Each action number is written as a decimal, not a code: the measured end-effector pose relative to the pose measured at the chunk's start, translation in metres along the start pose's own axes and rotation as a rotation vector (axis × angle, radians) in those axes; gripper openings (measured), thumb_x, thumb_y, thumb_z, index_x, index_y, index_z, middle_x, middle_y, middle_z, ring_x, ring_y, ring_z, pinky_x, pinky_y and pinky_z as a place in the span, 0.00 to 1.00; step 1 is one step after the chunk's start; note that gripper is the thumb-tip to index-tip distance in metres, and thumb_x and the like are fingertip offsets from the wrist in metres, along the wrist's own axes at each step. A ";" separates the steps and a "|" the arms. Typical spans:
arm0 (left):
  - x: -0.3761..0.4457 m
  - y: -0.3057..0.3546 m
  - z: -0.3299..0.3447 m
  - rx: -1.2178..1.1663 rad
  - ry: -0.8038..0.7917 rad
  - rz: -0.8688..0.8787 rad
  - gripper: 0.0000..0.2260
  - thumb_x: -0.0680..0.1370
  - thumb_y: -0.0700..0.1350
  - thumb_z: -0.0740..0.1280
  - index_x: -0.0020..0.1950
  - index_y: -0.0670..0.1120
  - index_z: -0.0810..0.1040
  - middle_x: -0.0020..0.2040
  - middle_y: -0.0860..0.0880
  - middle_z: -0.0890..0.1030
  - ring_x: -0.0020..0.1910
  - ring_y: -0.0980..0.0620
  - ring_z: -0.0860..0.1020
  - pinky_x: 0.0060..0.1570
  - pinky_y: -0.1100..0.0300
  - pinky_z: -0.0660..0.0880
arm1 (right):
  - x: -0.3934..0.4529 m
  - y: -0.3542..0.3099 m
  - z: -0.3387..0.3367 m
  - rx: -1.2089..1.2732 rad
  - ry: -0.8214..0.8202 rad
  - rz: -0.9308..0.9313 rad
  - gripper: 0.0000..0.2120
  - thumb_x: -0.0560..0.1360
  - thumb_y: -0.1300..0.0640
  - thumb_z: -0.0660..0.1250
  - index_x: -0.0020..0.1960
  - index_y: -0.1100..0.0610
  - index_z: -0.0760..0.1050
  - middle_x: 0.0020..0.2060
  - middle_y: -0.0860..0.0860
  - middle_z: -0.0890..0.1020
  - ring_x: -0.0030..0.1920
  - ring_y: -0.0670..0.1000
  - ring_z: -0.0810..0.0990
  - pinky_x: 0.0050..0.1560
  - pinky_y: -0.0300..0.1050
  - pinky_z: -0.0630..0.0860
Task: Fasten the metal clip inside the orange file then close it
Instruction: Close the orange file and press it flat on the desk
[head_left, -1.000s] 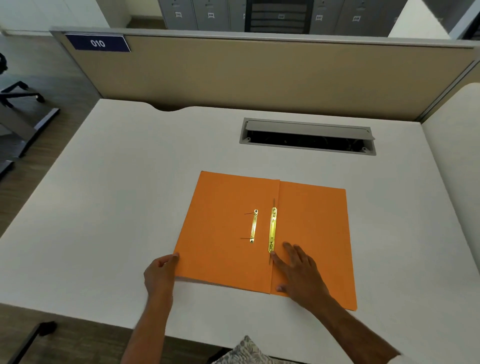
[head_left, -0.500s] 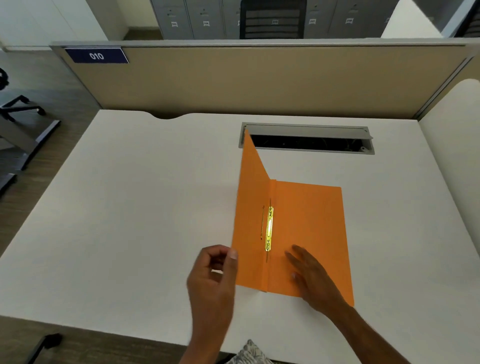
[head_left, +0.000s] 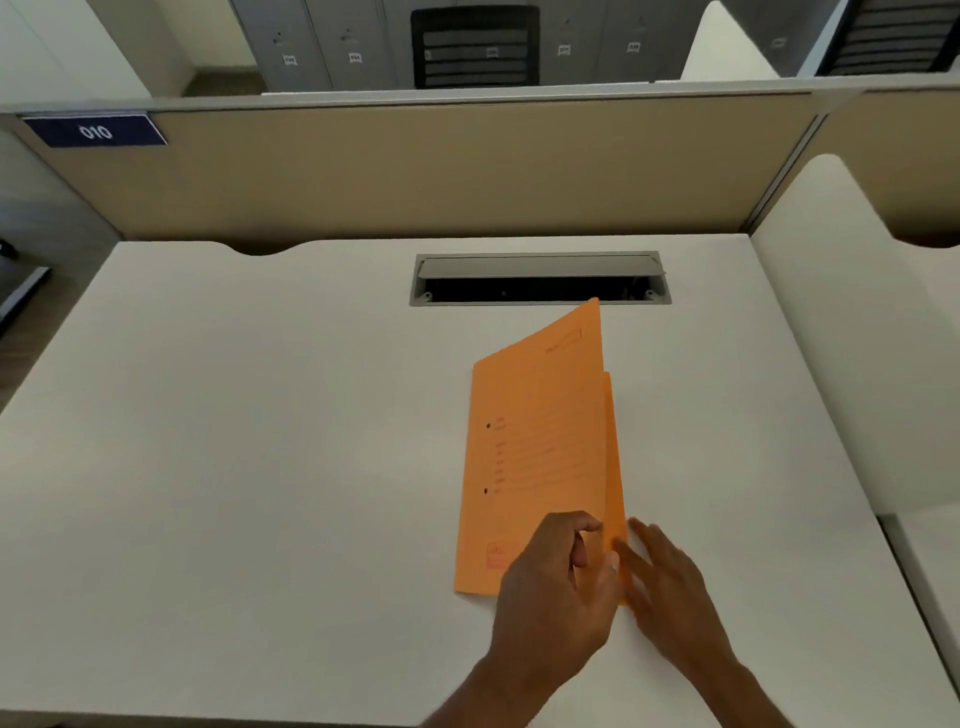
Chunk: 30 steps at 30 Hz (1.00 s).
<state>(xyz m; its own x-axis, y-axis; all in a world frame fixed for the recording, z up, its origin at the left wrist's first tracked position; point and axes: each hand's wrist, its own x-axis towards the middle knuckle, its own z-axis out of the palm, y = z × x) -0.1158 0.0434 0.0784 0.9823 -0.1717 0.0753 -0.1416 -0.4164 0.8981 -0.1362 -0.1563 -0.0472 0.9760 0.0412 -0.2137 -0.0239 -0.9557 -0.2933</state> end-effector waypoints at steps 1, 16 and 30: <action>0.001 -0.002 0.011 0.025 -0.022 0.004 0.13 0.76 0.56 0.67 0.59 0.59 0.73 0.39 0.61 0.72 0.33 0.60 0.73 0.33 0.72 0.69 | -0.001 0.004 0.000 -0.007 -0.003 -0.023 0.24 0.75 0.54 0.71 0.70 0.52 0.72 0.73 0.58 0.69 0.72 0.64 0.68 0.64 0.65 0.71; 0.014 -0.042 0.121 0.467 -0.268 -0.004 0.20 0.76 0.52 0.61 0.67 0.48 0.72 0.56 0.49 0.82 0.50 0.49 0.82 0.46 0.55 0.81 | 0.000 0.048 -0.004 0.227 -0.017 -0.023 0.34 0.79 0.48 0.58 0.78 0.52 0.43 0.78 0.46 0.48 0.79 0.49 0.44 0.78 0.56 0.44; 0.011 -0.058 0.137 0.669 -0.358 -0.018 0.17 0.77 0.57 0.60 0.62 0.51 0.73 0.48 0.50 0.82 0.42 0.51 0.81 0.36 0.56 0.79 | -0.004 0.058 0.000 0.088 -0.021 -0.126 0.25 0.81 0.53 0.43 0.78 0.50 0.53 0.78 0.46 0.51 0.79 0.51 0.47 0.76 0.55 0.44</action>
<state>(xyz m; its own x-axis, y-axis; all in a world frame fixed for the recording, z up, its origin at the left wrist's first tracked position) -0.1140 -0.0566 -0.0324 0.9015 -0.3916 -0.1842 -0.2825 -0.8550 0.4349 -0.1415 -0.2118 -0.0630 0.9677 0.1661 -0.1894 0.0785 -0.9133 -0.3997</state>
